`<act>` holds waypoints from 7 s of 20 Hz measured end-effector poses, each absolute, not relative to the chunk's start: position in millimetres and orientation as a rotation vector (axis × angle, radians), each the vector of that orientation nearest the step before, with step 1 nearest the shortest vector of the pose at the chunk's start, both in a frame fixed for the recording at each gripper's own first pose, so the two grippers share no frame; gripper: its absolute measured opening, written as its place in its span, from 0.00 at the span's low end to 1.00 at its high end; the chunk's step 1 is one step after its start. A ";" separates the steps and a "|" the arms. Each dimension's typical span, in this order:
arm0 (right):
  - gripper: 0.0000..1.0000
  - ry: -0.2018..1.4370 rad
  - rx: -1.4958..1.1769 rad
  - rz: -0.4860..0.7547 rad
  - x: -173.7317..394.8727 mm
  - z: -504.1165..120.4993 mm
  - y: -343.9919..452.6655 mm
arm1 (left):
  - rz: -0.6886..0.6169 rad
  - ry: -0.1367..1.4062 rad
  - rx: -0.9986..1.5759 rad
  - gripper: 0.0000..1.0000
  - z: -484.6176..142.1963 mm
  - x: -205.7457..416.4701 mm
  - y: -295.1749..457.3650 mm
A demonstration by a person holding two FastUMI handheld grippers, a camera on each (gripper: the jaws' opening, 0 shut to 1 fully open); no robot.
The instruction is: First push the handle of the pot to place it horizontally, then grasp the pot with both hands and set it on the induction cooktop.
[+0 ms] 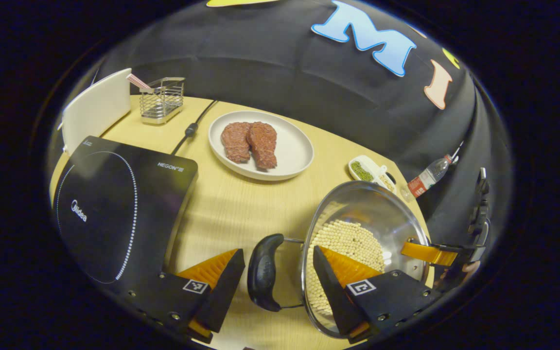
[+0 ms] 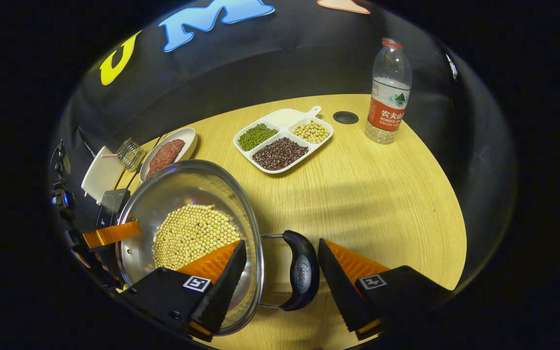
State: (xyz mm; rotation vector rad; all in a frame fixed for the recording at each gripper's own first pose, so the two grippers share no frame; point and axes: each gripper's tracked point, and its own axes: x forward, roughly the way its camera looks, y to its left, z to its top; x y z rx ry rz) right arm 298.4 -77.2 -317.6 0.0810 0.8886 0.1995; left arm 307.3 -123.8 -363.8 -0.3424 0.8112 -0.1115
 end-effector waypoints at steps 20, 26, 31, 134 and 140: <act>0.55 0.869 0.038 0.187 280.7 -312.6 -83.2 | -0.150 0.820 -0.311 0.45 -357.4 296.2 -126.6; 0.55 0.853 0.051 0.165 233.5 -278.6 -79.5 | -0.177 0.816 -0.306 0.49 -316.6 256.9 -120.6; 0.55 0.865 0.057 0.176 191.4 -259.4 -56.8 | -0.176 0.813 -0.306 0.45 -291.9 214.6 -94.5; 0.98 0.142 -0.008 0.079 161.9 8.3 -3.5 | 0.133 0.036 0.017 0.79 47.7 122.3 23.1; 0.98 0.053 -0.069 0.071 122.1 39.1 -67.4 | 0.137 -0.060 -0.051 0.79 86.3 63.5 -45.8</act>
